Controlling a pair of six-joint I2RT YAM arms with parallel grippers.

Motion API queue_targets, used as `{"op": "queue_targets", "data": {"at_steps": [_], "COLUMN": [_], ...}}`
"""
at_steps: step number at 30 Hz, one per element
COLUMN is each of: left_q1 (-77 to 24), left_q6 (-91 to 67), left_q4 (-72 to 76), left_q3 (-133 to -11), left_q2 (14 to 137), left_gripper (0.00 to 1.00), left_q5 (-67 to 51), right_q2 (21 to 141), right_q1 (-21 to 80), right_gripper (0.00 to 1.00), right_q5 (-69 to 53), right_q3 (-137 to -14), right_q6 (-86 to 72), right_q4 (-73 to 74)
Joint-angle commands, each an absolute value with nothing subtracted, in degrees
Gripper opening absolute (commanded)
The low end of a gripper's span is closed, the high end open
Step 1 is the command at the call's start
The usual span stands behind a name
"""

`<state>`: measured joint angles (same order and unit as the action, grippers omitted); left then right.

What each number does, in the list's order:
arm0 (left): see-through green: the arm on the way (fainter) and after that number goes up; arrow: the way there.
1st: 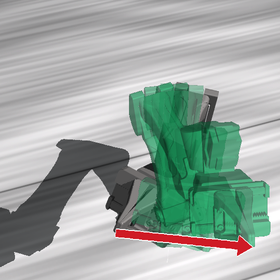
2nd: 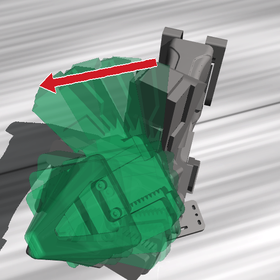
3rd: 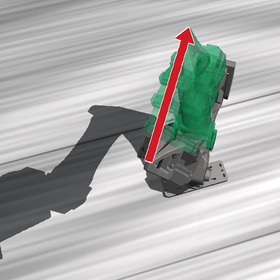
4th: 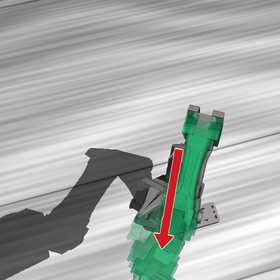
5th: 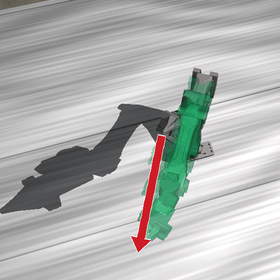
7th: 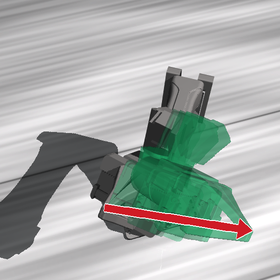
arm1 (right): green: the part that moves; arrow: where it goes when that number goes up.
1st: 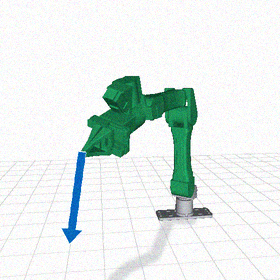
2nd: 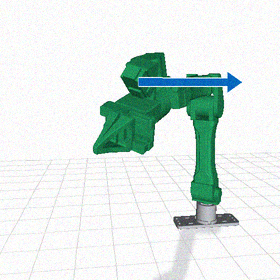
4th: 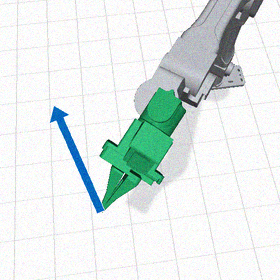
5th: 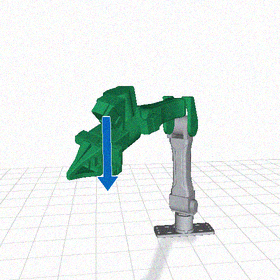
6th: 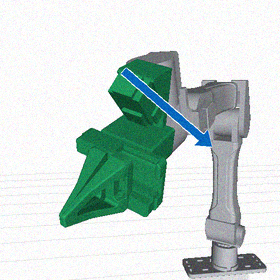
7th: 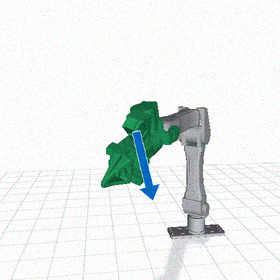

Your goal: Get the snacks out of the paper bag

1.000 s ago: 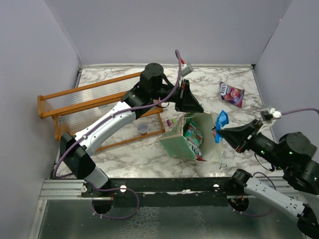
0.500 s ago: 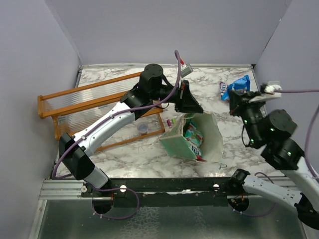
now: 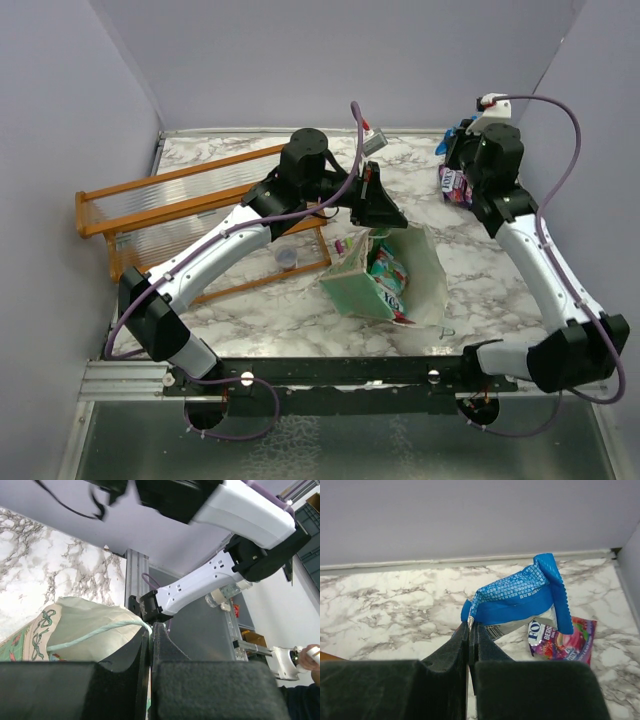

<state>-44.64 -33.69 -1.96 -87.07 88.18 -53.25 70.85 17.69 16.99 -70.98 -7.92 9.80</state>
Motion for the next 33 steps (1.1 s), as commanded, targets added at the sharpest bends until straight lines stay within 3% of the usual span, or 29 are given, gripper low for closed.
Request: {"op": "queue_targets", "data": {"at_steps": [1,4,8,11,17,25,29,33], "left_q1": [-44.99,-44.99,-44.98,-44.94,-44.96,-44.96,-44.94,-44.97], "left_q6": [-33.14,-33.77,-34.16,-33.99,-34.08,-34.68,-35.0,-34.29], "left_q4": [-1.79,-1.24,-1.25,-1.7,-1.64,0.08,0.1,-0.4], "left_q3": [-88.39,-88.21,-87.85,-87.78,-88.0,-87.03,-87.1,-86.97], "left_q2": [87.11,87.1,86.95,86.78,86.86,86.37,86.24,85.88], "left_gripper": [0.0,0.0,0.0,0.0,0.0,0.0,0.0,0.0], "left_q5": [-53.22,-53.44,-53.43,-53.21,-53.13,-53.02,-53.07,-52.86], "right_q2": [79.96,88.06,96.63,102.73,112.25,117.02,117.18,111.83], "right_q1": [6.92,3.82,1.19,0.87,0.88,0.9,0.88,0.88], "right_gripper": [0.01,0.01,0.01,0.01,0.11,0.15,0.38,0.41], "right_q5": [-20.36,-28.08,-29.74,-25.67,-22.13,-11.53,-3.77,-3.85], "right_q3": [-69.54,-68.55,-69.92,-74.23,-83.99,-89.18,-91.09,-89.63], "right_q6": [-15.53,-14.22,-10.31,-4.75,6.83,6.24,2.68,-1.62], "right_q4": [4.75,1.8,1.05,4.92,14.61,17.31,21.76,26.93]}}
